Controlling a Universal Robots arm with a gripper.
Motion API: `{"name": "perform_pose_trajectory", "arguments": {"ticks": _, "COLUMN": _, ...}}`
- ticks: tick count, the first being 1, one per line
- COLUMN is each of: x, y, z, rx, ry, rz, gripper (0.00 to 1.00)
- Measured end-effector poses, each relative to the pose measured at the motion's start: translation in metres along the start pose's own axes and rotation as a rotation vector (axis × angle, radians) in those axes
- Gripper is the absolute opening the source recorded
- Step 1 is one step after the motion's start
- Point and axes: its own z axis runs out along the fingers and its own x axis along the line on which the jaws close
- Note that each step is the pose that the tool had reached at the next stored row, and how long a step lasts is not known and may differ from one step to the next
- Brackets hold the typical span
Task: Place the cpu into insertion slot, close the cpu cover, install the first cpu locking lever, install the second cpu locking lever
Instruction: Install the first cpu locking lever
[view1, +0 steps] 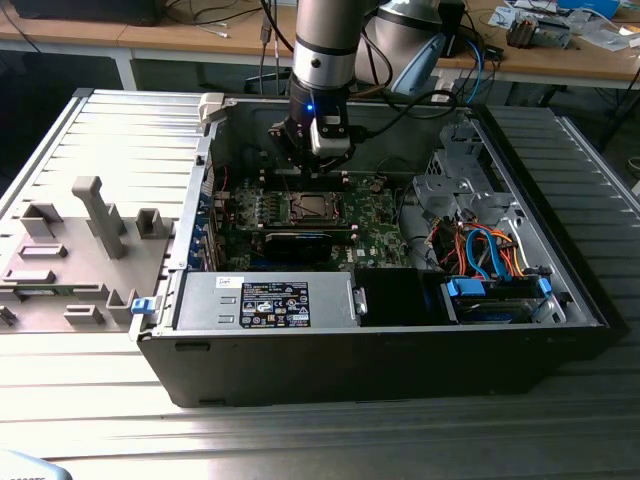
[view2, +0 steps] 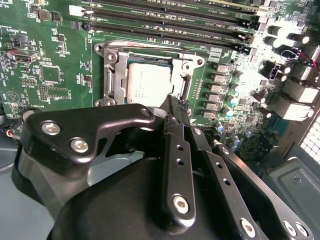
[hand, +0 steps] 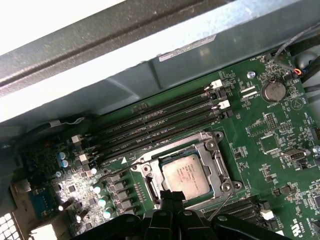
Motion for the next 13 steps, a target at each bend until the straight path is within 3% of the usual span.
{"name": "perform_pose_trajectory", "arguments": {"ticks": 13, "x": -0.0004, "y": 0.0001, "z": 0.0, "rx": 0.001, "ry": -0.0006, "rz": -0.016, "gripper": 0.11}}
